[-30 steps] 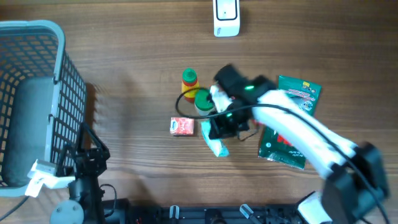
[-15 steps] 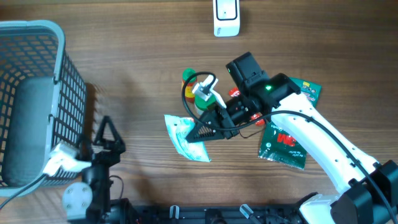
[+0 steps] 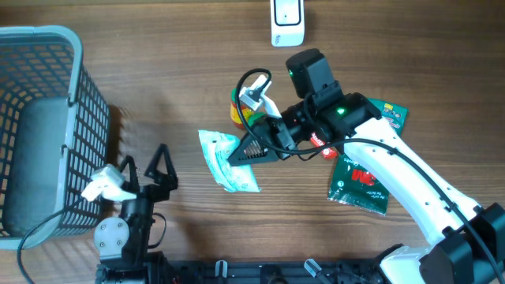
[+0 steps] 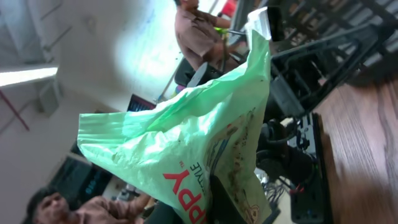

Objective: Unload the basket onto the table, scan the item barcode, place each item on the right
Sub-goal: 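Lift the wipes pack and carry it up toward the white scanner, then hold the wipes pack in front of the white scanner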

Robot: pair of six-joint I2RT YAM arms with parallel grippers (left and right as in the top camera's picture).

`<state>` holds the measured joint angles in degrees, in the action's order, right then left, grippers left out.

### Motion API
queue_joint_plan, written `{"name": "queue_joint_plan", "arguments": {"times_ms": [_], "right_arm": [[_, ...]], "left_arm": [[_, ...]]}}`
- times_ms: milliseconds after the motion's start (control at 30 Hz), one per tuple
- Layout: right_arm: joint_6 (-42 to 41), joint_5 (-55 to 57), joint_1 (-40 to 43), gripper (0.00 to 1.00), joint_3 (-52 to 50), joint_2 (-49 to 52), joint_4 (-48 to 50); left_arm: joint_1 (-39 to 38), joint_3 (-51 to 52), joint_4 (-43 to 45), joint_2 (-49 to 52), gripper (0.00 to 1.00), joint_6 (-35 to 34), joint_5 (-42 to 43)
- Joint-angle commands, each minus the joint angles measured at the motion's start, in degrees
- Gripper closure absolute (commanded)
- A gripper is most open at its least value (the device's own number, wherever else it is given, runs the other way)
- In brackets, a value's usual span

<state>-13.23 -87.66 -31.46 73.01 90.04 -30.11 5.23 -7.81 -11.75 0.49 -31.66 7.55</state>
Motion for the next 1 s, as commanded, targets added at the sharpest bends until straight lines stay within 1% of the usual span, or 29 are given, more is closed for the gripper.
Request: {"name": "queue_joint_plan", "arguments": {"times_ms": [0,167,233,333,467,700,733,800,833,900,933,967], "right_arm": [[-7.6,5.2,-0.1,0.96,0.9,-0.4,0.7],[-8.2,5.8,-0.1,0.96,0.9,-0.4,0.7],[-8.5,5.8,-0.1,0.96,0.9,-0.4,0.7],[-9.9,5.8,-0.1,0.96,0.9,-0.4,0.7],[-11.4,5.8,-0.1,0.96,0.9,-0.4,0.7],[-11.0,5.9,-0.1,0.96,0.9,-0.4,1.1],[-10.7,6.8,-0.1,0.96,0.9,-0.4,1.5],[-10.3,13.6,-0.1,0.96,0.8,-0.4,2.8],[-8.6,19.3,-0.1,0.96,0.8,-0.4,3.0],[-5.3,25.9,-0.1,0.96,0.8,-0.4,3.1],[-2.1,29.9,0.0,0.96,0.8,-0.4,3.3],[0.0,30.8,0.1,0.96,0.8,-0.4,3.3]], "left_arm": [[-0.3,0.4,0.3,-0.1,0.0,18.5,9.5],[-0.3,0.4,-1.4,-0.1,0.0,25.6,9.1],[-0.3,0.4,-3.5,-0.1,0.0,27.5,6.8],[-0.3,0.7,-5.4,-0.1,0.0,27.8,3.5],[-0.3,1.2,-6.3,-0.1,0.0,27.8,3.5],[-0.3,1.2,-9.1,-0.1,0.0,27.8,3.5],[-0.3,1.2,-9.8,-0.1,0.0,27.8,3.5],[-0.3,1.2,-10.2,-0.1,0.0,27.8,3.5],[-0.3,1.2,-10.2,-0.1,0.0,27.8,3.5],[-0.3,1.2,-10.2,-0.1,0.0,27.8,3.5],[-0.3,1.2,-10.2,-0.1,0.0,27.8,3.5],[-0.3,1.2,-10.2,-0.1,0.0,27.8,3.5]]}}
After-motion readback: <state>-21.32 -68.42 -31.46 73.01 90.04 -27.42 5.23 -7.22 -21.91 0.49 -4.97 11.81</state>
